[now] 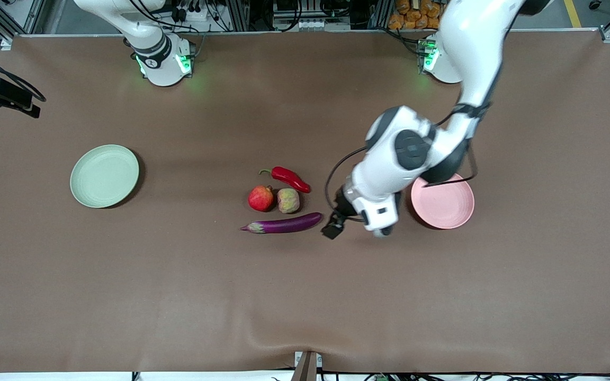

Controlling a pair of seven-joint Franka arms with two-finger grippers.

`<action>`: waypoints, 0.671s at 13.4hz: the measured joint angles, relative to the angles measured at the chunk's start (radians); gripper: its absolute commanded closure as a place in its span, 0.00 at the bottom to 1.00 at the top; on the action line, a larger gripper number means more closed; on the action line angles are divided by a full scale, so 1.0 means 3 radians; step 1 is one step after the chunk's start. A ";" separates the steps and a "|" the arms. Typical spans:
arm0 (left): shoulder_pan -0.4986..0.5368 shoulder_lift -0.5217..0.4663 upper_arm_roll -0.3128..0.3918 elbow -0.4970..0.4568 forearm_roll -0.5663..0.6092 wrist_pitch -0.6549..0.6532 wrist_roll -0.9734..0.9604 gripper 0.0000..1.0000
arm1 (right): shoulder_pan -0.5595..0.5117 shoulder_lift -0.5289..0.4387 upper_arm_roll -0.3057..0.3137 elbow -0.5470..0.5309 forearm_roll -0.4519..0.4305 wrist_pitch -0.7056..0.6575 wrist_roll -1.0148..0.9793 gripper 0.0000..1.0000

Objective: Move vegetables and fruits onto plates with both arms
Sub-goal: 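Move the left gripper from the pink plate toward the purple eggplant, then lower the left gripper and grasp the purple eggplant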

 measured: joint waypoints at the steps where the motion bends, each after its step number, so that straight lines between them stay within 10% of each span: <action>1: -0.0158 0.0119 0.0115 0.0040 0.0040 0.0098 -0.0272 0.00 | 0.0000 0.0000 0.0000 0.0000 0.0000 0.0000 0.0000 0.00; 5: -0.0802 0.0452 0.0688 0.0102 0.0048 0.0377 -0.1054 0.00 | -0.0003 0.0000 -0.0004 0.0000 0.0000 -0.0006 0.0000 0.00; 9: -0.0968 0.0699 0.0772 0.0126 0.0049 0.0674 -0.1517 0.00 | -0.0007 0.0000 -0.0009 0.0002 -0.0001 0.0000 0.0000 0.00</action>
